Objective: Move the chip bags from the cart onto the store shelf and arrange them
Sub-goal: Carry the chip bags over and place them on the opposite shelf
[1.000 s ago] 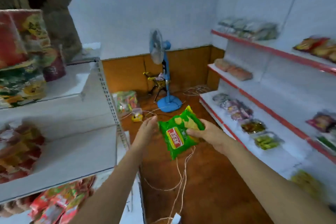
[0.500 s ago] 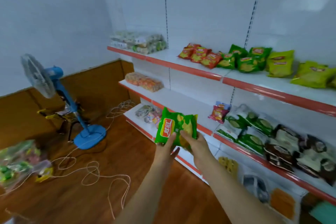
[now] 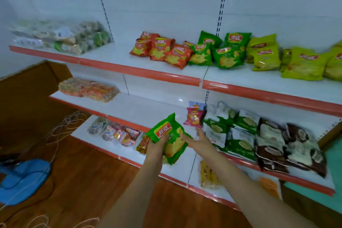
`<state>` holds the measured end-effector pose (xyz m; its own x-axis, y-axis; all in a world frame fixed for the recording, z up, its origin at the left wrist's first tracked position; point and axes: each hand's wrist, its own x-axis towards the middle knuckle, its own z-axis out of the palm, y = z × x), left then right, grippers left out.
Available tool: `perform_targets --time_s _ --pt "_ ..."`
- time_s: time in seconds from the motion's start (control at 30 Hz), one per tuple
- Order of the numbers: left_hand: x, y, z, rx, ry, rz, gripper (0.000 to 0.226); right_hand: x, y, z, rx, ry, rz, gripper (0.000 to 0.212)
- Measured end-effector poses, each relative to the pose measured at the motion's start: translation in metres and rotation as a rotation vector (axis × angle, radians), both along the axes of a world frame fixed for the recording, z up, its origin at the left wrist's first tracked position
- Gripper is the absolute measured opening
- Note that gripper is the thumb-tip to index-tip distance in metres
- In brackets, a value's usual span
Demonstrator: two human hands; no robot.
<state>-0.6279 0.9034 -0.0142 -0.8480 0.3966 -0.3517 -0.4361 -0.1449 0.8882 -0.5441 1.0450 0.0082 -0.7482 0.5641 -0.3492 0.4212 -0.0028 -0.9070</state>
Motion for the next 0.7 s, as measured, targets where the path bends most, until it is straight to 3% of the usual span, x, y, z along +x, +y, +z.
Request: perform_targets --time_s 0.13,0.2,0.27,0.5,0.7 --pt "-0.071 0.026 -0.016 -0.185 0.013 -0.202 0.062 -0.064 0.032 -0.003 0.083 -0.053 0.047 0.125" --pt "-0.099 0.042 -0.018 -0.242 0.042 -0.292 0.044 -0.09 0.047 -0.004 0.014 -0.09 0.058 0.126" --pt "-0.125 0.061 -0.023 -0.251 0.027 -0.377 0.033 -0.111 0.064 -0.016 -0.039 -0.116 0.03 0.119" --pt "-0.186 0.122 -0.07 -0.241 -0.086 -0.55 0.032 -0.149 0.12 -0.08 -0.135 -0.165 -0.113 0.079" --pt "-0.224 0.187 -0.15 -0.315 0.096 -0.648 0.044 -0.187 0.181 -0.178 -0.182 -0.144 -0.173 0.068"
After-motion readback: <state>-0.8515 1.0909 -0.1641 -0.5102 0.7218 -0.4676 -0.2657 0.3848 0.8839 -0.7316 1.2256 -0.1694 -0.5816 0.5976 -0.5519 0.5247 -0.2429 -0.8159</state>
